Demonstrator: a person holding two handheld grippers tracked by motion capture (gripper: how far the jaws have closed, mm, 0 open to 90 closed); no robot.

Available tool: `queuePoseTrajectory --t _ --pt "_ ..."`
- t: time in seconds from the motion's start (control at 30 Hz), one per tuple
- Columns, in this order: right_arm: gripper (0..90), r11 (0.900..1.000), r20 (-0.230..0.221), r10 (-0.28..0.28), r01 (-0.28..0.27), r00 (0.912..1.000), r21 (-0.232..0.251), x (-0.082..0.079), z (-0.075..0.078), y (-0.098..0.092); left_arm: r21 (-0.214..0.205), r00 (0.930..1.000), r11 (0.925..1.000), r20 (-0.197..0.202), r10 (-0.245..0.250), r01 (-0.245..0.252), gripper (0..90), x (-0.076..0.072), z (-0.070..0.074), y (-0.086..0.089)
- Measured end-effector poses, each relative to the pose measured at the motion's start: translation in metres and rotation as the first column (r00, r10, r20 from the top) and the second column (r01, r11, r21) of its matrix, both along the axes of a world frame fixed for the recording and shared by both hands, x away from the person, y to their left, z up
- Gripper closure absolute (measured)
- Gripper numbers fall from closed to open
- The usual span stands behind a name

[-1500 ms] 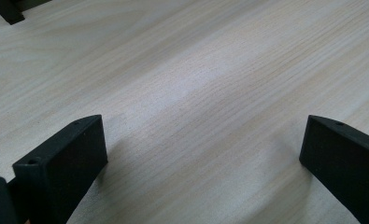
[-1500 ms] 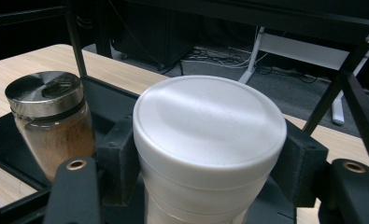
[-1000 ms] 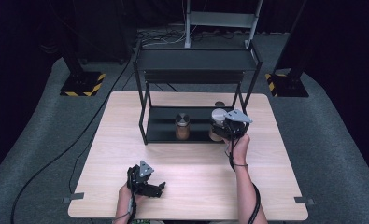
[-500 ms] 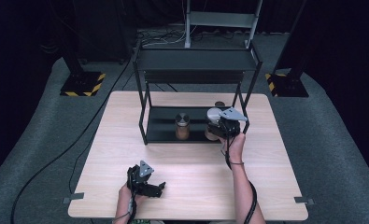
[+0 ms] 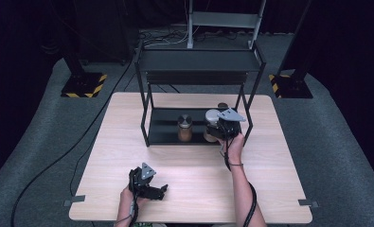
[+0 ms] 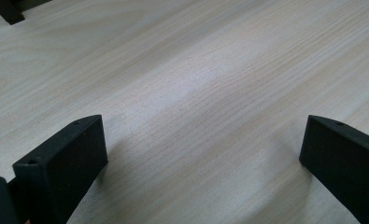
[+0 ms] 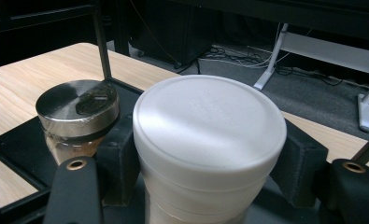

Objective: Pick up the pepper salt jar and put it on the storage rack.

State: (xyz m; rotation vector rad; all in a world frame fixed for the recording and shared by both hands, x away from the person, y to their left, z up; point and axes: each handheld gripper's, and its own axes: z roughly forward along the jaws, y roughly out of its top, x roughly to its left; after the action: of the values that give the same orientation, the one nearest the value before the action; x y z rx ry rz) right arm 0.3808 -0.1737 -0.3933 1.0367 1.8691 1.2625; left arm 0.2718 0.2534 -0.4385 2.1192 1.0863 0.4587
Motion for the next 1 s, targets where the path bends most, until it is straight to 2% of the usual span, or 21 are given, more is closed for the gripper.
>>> queuePoseTrajectory --t 1.0 --pt "32.9 0.9995 -0.022 0.032 -0.032 0.9992 0.008 0.012 -0.005 0.016 0.0 1.0 1.0 0.001 0.001 -0.001 0.3 0.0 0.0 0.0"
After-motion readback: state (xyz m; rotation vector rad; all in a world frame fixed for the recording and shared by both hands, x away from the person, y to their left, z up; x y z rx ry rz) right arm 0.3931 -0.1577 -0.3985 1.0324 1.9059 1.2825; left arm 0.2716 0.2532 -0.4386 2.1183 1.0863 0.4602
